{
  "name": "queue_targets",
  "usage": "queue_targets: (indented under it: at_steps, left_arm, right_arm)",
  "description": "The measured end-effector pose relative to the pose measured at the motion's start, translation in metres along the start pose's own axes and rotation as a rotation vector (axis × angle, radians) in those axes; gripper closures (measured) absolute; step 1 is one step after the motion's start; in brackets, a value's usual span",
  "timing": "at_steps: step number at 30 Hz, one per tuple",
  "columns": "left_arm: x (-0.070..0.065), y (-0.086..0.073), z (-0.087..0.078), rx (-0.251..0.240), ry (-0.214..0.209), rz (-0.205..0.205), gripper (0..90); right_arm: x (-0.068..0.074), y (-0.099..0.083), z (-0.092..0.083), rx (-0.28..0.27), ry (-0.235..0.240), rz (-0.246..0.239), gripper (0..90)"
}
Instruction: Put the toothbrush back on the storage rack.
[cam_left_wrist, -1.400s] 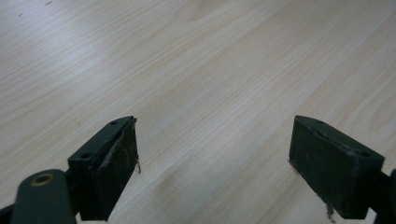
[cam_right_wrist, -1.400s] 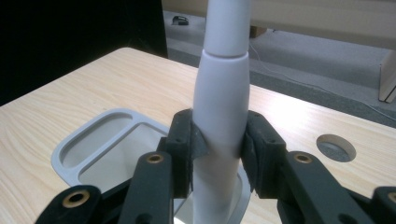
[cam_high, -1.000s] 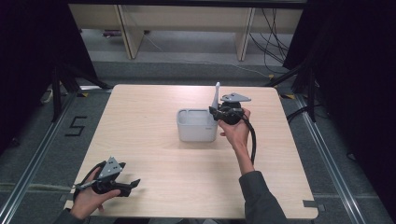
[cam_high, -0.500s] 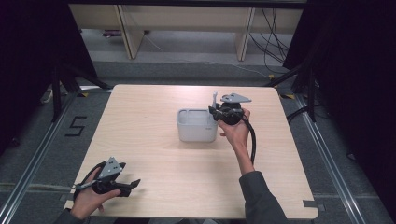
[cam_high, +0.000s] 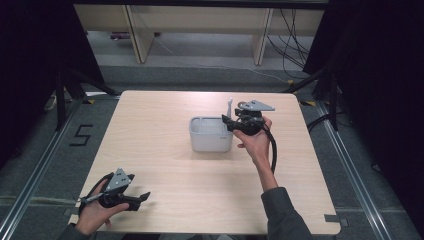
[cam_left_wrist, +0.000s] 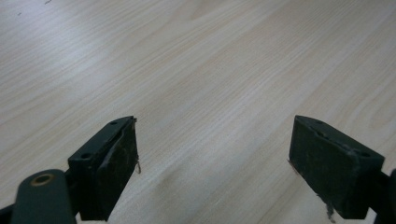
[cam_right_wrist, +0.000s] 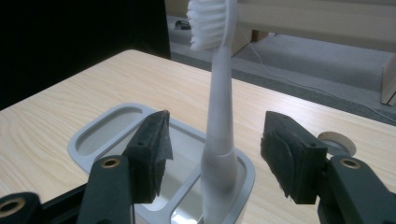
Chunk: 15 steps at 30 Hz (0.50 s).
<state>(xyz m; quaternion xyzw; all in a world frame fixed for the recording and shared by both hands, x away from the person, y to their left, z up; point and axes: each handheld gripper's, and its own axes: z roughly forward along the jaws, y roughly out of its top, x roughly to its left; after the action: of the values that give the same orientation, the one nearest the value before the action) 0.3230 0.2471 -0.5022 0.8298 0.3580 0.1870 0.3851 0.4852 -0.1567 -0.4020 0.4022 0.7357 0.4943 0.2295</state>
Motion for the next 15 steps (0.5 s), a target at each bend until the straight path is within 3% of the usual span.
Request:
queue_targets:
  at_steps: [4, 6, 7, 15]
  left_arm:
    - [0.0, 0.0, 0.0, 0.004, 0.004, 0.004, 15.2]
    - [0.0, 0.0, 0.0, 0.002, 0.005, 0.002, 15.2]
    - [0.0, 0.0, 0.0, 0.003, 0.004, 0.002, 15.2]
    - [0.0, 0.0, 0.0, 0.002, 0.0, 0.004, 15.1]
  right_arm:
    - [0.002, -0.001, -0.005, -0.002, 0.001, 0.021, 40.4]
    - [0.001, -0.002, -0.006, -0.01, -0.012, -0.012, 40.1]
    - [0.002, -0.002, -0.007, -0.009, -0.005, 0.008, 40.0]
    - [0.003, -0.006, -0.014, -0.013, -0.004, 0.002, 38.5]
